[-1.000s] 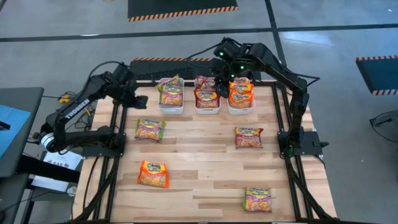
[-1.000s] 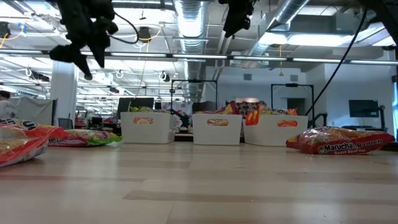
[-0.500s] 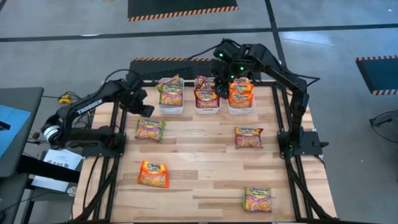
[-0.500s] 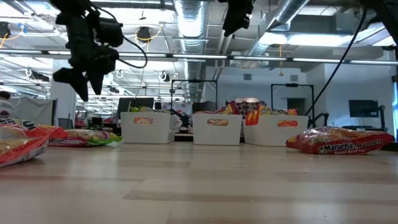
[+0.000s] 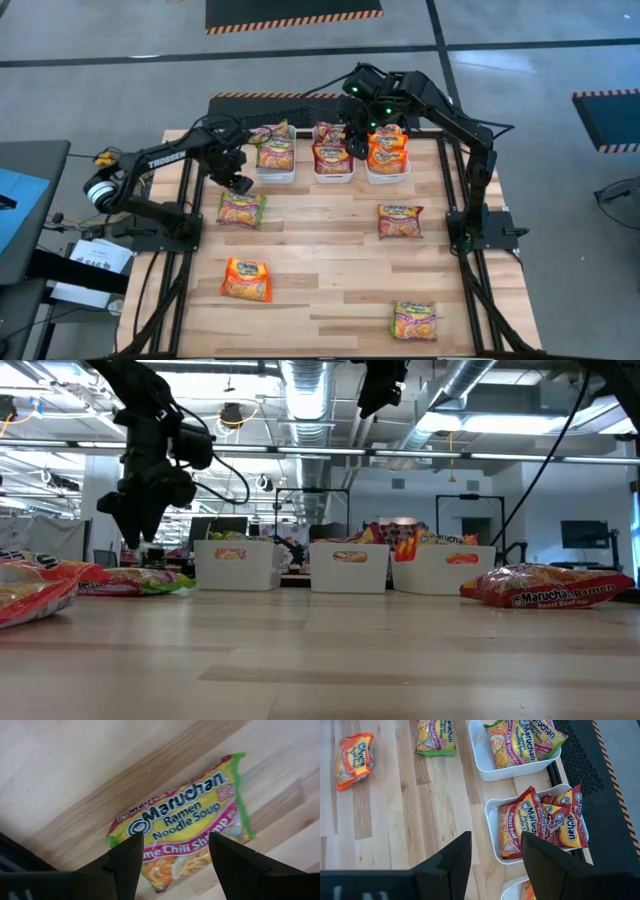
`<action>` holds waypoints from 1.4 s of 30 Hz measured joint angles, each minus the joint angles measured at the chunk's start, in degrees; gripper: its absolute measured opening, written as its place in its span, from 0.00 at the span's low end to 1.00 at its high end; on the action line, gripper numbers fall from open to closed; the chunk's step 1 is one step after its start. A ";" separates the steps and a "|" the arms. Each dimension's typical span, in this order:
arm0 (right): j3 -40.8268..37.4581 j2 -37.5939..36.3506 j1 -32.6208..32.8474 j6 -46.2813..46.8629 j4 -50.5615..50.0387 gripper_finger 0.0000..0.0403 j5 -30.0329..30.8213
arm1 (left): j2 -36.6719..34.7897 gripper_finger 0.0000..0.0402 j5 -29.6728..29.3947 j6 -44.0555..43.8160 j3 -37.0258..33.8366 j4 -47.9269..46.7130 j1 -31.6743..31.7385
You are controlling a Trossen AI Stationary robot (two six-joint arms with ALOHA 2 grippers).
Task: Sort Maruchan noodles
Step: Put the green noodle pack into the left white bin
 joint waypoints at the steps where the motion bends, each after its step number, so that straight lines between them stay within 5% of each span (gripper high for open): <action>1: 0.00 0.00 0.00 0.00 0.00 0.49 0.00 | 0.77 0.52 -0.38 0.55 0.00 0.00 0.00; 19: 0.00 0.00 0.00 0.15 -0.02 0.49 0.00 | 10.14 0.52 -4.12 8.65 0.04 0.66 0.02; 42: 0.00 0.00 -0.02 0.07 -0.02 0.49 0.00 | 10.05 0.52 -2.51 16.46 -4.56 2.02 0.02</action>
